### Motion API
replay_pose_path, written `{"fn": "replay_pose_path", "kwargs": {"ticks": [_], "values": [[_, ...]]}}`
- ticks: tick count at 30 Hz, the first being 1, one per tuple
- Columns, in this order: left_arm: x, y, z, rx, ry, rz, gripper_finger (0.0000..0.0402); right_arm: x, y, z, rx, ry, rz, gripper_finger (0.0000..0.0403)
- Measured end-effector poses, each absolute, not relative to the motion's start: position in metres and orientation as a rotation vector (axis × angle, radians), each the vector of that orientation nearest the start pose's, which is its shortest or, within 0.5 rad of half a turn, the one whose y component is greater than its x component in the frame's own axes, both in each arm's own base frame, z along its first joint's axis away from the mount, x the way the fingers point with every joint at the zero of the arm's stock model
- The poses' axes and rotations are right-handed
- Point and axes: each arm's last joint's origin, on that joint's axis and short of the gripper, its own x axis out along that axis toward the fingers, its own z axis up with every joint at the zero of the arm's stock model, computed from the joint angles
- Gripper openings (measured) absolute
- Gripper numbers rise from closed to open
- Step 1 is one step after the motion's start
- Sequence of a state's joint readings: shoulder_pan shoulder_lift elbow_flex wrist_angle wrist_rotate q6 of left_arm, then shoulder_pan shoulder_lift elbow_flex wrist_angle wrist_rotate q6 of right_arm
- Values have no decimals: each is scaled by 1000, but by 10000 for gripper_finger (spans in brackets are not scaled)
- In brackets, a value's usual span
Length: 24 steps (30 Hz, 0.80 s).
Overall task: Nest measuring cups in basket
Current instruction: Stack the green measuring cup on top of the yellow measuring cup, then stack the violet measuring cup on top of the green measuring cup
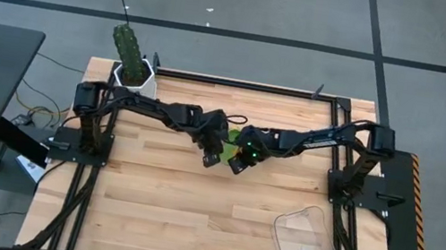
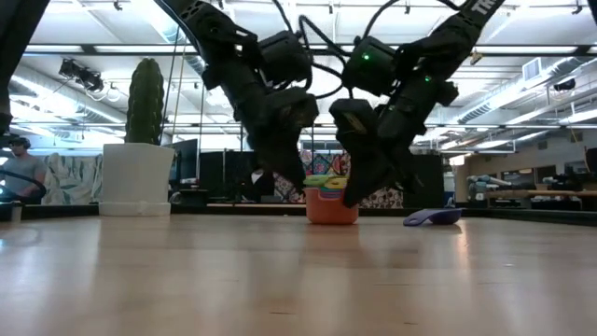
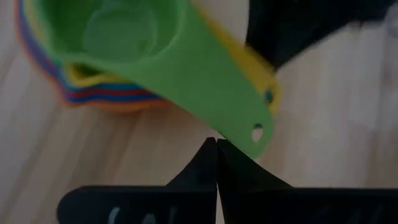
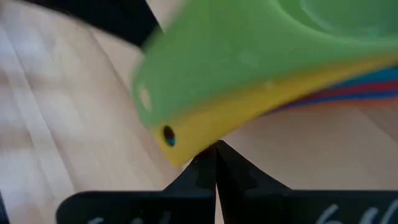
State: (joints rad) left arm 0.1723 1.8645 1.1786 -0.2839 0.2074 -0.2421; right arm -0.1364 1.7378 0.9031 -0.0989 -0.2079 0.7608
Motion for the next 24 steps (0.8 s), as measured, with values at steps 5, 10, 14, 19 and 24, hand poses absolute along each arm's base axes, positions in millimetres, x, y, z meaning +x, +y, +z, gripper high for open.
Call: {"fn": "replay_pose_path", "kwargs": {"ticks": [5,10,14,19,24], "values": [[378,51,171,-422,919,73,1,334,-40,149,803,908,-233,4],[377,50,170,-419,938,92,1,330,-39,157,753,910,-204,4],[371,51,178,-387,951,139,2,319,-38,174,702,926,-183,4],[355,55,201,-344,966,185,2,295,-36,198,611,987,-201,4],[342,60,225,-350,926,203,4,275,-36,215,472,1030,-147,12]]}}
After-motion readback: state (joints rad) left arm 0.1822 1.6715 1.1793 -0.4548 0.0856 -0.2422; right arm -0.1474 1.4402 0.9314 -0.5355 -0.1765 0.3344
